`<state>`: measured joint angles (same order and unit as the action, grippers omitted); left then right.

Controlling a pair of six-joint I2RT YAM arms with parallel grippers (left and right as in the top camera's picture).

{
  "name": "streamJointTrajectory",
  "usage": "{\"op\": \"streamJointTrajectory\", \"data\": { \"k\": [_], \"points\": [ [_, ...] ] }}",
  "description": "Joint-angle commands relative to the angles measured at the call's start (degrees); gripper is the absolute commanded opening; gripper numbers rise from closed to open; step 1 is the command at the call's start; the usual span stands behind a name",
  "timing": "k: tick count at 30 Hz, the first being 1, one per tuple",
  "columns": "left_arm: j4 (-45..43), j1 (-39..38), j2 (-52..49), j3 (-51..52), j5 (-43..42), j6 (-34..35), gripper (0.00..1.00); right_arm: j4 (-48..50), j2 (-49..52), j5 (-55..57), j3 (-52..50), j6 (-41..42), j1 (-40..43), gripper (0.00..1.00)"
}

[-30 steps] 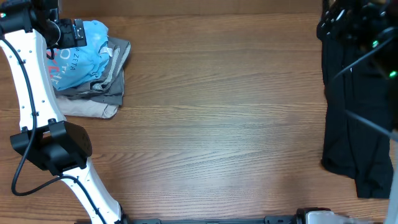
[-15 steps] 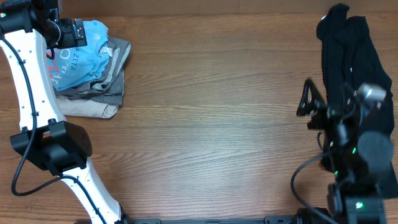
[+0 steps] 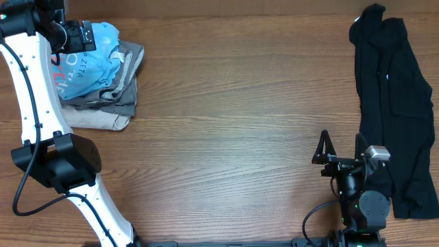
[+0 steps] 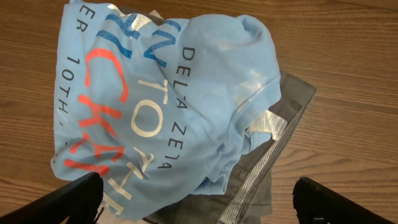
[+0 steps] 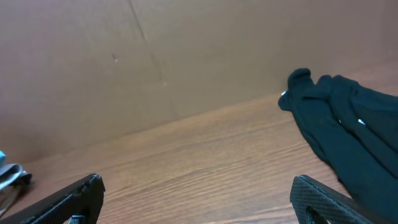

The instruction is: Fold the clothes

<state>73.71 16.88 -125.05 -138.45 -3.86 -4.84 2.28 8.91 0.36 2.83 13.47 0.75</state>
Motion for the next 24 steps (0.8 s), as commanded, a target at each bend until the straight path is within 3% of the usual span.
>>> {"op": "streamJointTrajectory", "data": {
  "k": [1,6,24],
  "points": [
    [-0.07,0.0,-0.28,-0.24,-0.2,-0.74,1.0,0.0,-3.28,1.09,-2.08,0.02,0.28,1.0],
    [-0.07,0.0,-0.28,-0.24,-0.2,-0.74,1.0,-7.02,-7.76,1.07,-2.38,0.02,0.0,1.0],
    [-0.07,0.0,-0.28,-0.24,-0.2,-0.74,1.0,-6.97,-8.74,1.07,-2.38,-0.37,-0.04,1.0]
  ]
}}
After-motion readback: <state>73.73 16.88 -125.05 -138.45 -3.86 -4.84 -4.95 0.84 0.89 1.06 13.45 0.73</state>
